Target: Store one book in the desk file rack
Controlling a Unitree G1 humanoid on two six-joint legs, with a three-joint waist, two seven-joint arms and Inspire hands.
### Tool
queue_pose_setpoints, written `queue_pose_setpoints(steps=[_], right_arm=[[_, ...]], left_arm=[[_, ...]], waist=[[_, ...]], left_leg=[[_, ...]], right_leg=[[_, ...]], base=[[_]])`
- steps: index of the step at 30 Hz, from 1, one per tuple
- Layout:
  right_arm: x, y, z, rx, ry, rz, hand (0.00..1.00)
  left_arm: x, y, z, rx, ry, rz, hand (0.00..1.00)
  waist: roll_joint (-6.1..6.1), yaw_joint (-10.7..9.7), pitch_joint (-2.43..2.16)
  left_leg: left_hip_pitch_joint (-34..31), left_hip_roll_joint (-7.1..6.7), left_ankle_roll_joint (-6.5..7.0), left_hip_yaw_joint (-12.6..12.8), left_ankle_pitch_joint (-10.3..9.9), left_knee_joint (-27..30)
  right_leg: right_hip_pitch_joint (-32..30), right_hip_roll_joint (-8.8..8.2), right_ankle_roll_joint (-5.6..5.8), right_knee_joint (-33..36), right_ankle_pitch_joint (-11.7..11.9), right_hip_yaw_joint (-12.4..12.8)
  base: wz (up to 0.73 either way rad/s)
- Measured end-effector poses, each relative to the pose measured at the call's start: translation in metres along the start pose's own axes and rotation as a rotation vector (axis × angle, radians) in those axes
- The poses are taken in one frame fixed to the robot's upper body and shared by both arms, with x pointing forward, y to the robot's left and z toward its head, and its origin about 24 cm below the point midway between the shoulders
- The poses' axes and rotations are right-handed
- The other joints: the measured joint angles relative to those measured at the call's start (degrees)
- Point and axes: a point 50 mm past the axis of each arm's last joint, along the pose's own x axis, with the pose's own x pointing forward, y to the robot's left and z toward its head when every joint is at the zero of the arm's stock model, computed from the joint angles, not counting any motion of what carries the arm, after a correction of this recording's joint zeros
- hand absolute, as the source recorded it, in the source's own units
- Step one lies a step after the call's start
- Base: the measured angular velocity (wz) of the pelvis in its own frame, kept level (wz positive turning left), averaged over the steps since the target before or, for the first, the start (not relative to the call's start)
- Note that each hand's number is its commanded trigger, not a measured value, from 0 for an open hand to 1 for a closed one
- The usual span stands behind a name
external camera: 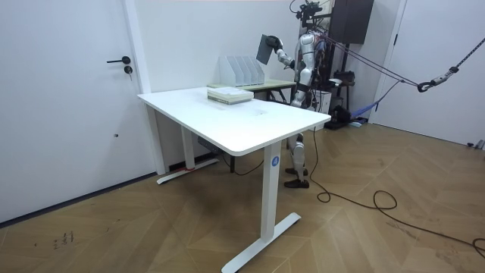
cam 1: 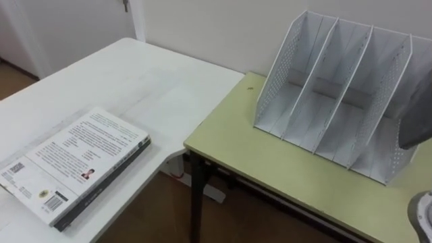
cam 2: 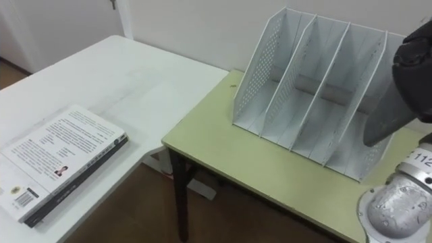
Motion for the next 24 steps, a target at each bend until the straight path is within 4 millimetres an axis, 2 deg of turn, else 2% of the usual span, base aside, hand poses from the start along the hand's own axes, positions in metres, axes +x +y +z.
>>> queue_pose_setpoints(steps=[8, 15, 24], right_arm=[[0.0000, -0.0001, -0.0005, 0.006, 0.008, -0.001, 1.00], [-0.0001, 0.0001, -0.0004, 0.007, 0.007, 0.001, 1.00], [0.0015, 0.0027, 0.0016, 0.006, -0.008, 0.009, 1.00]], left_arm=[[0.0007, 0.0012, 0.0008, -0.002, 0.004, 0.020, 0.00], [0.0005, 0.0039, 0.0015, -0.023, 0.002, 0.036, 0.00], [0.0008, 0.0039, 0.0014, -0.024, 0.006, 0.036, 0.00]], waist=[[-0.08, 0.02, 0.18], [-0.72, 0.17, 0.59], [-0.73, 0.41, 0.57]], left_leg=[[0.01, -0.04, -0.01, 0.03, 0.00, -0.51], [-0.17, -0.03, -0.01, 0.15, 0.00, -0.58], [0.15, -0.03, -0.02, 0.13, 0.00, -0.52]], right_leg=[[-0.18, 0.00, 0.00, -0.21, 0.00, -0.16], [-0.48, 0.02, 0.00, -0.12, 0.00, -0.17], [-0.24, 0.01, 0.00, -0.02, 0.00, -0.20]], base=[[0.00], [-0.01], [0.00]])
